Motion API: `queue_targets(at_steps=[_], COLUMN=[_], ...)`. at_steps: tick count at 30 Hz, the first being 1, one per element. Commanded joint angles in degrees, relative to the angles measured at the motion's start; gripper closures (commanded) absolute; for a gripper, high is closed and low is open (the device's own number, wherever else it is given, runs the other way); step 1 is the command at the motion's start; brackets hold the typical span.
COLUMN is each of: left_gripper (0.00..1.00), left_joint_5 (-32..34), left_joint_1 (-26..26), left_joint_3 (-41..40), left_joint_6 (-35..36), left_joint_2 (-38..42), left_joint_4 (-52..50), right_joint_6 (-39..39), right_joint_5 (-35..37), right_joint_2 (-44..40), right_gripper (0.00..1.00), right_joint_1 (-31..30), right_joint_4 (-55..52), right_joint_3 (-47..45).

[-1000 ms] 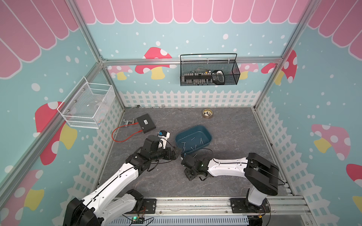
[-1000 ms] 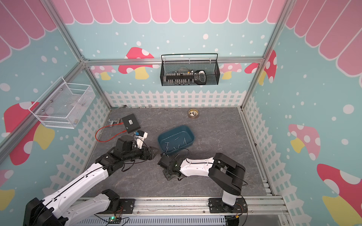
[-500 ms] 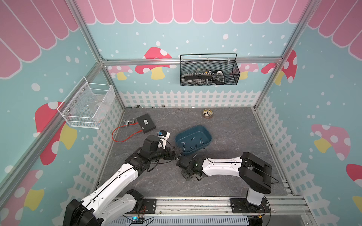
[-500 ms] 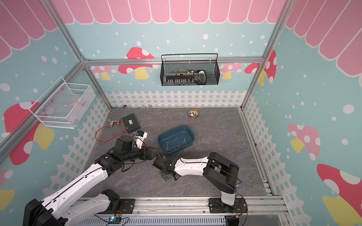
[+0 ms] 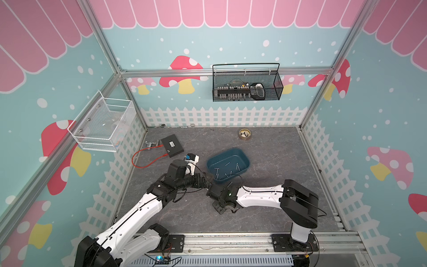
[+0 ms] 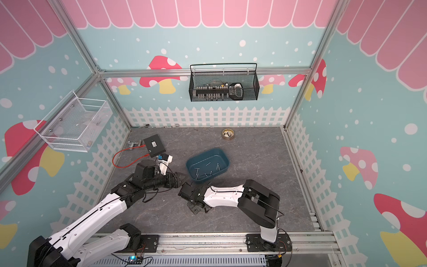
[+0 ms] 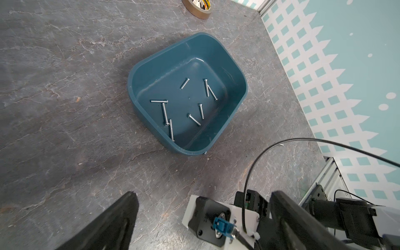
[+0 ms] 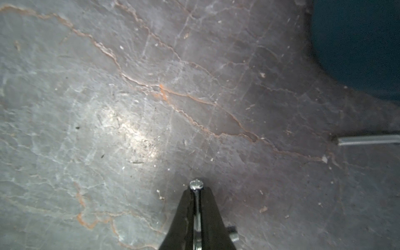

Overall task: Put the screws on the desktop into the storage box
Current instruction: Pick up the screw from the center of the board.

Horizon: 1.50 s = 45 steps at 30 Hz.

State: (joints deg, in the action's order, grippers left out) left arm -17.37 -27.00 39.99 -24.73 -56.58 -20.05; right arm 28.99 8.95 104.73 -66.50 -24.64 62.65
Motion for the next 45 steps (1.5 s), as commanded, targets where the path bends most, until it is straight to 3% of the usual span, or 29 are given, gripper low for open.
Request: queue_targets(at_steps=[1,9,28,45], left_gripper=[0.01,0.01,0.01,0.01], left_joint_5=[0.23,-0.53,0.64,0.05], left_joint_1=[0.69,2.52,2.79,2.81], left_joint_3=[-0.1,0.18,-0.79,-1.02], left_joint_6=[-0.21,0.31,0.53,0.47], left_joint_2=[0.58,0.71,1.52,1.56], left_joint_4=[0.24,-0.44,-0.42,-0.13], right_joint_6=[-1.47,-2.01,-2.36,-7.52], right_joint_5=[-4.03,-4.8,-2.76,-1.03], right_joint_2=[2.83,2.25,-6.2,-17.56], right_gripper=[0.93,1.0,1.0,1.0], right_joint_1=[-0.83,-0.82,0.12,10.0], right_joint_4=[-2.37,-0.49,0.83,-2.69], right_joint_3=[-2.38,-0.55,-2.21,-3.58])
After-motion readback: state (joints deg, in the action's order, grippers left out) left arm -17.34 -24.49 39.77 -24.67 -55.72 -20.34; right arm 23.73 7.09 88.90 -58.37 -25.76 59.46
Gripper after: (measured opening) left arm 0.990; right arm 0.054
